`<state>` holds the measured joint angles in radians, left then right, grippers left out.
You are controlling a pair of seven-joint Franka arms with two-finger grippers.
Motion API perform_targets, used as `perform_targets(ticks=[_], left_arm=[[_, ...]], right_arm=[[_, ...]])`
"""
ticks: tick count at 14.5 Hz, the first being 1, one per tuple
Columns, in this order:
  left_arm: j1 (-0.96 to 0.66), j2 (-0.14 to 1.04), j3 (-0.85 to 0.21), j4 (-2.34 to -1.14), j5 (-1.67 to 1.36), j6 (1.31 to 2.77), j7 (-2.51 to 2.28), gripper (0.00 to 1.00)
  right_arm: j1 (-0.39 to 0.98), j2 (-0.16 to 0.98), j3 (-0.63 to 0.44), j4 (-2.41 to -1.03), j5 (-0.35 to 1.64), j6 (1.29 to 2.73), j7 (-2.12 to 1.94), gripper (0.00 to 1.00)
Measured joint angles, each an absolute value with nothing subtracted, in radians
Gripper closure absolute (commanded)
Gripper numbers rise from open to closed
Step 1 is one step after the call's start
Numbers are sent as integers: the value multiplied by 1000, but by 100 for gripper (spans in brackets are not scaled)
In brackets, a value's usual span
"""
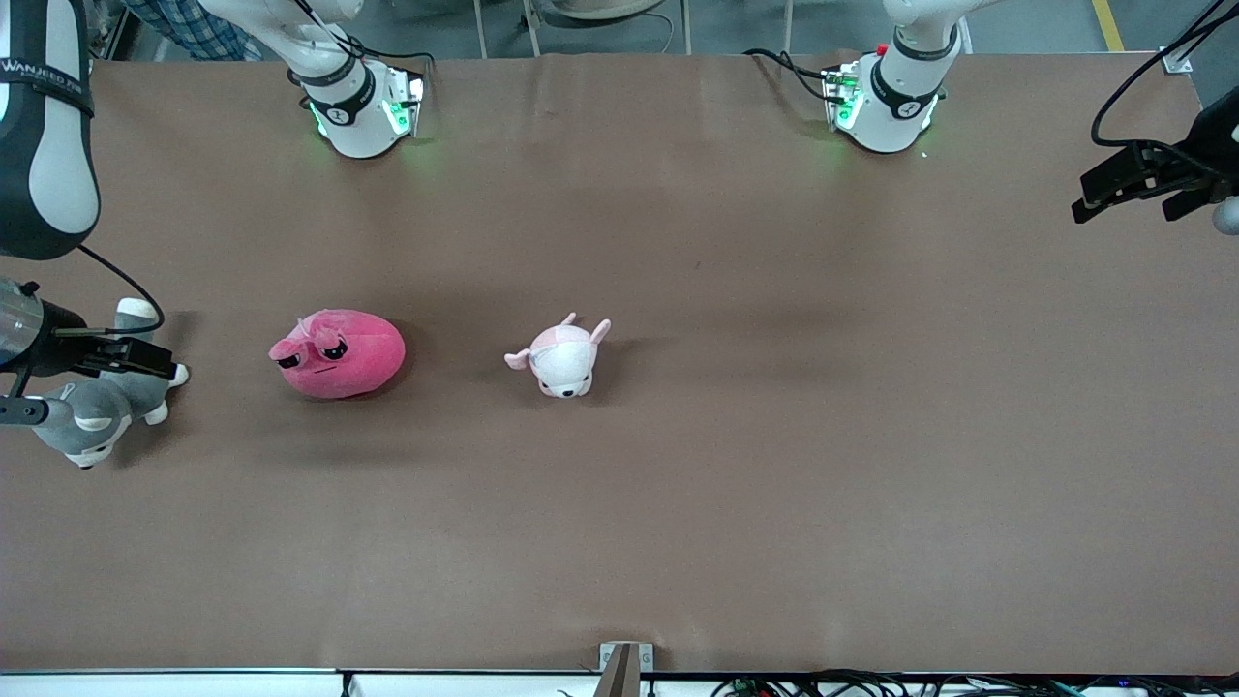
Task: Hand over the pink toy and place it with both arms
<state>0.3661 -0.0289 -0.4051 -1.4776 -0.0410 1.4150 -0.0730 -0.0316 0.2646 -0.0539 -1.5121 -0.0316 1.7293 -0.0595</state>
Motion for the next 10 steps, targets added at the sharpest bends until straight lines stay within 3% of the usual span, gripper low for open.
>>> perform_targets(ticks=[4, 10], left_arm=[[390, -57, -405, -1506, -55, 1432, -72, 0], [393, -57, -405, -1507, -58, 1453, -72, 0]], right_arm=[[54, 265, -53, -1452, -113, 1693, -56, 0], [32, 266, -65, -1447, -57, 1657, -56, 0]])
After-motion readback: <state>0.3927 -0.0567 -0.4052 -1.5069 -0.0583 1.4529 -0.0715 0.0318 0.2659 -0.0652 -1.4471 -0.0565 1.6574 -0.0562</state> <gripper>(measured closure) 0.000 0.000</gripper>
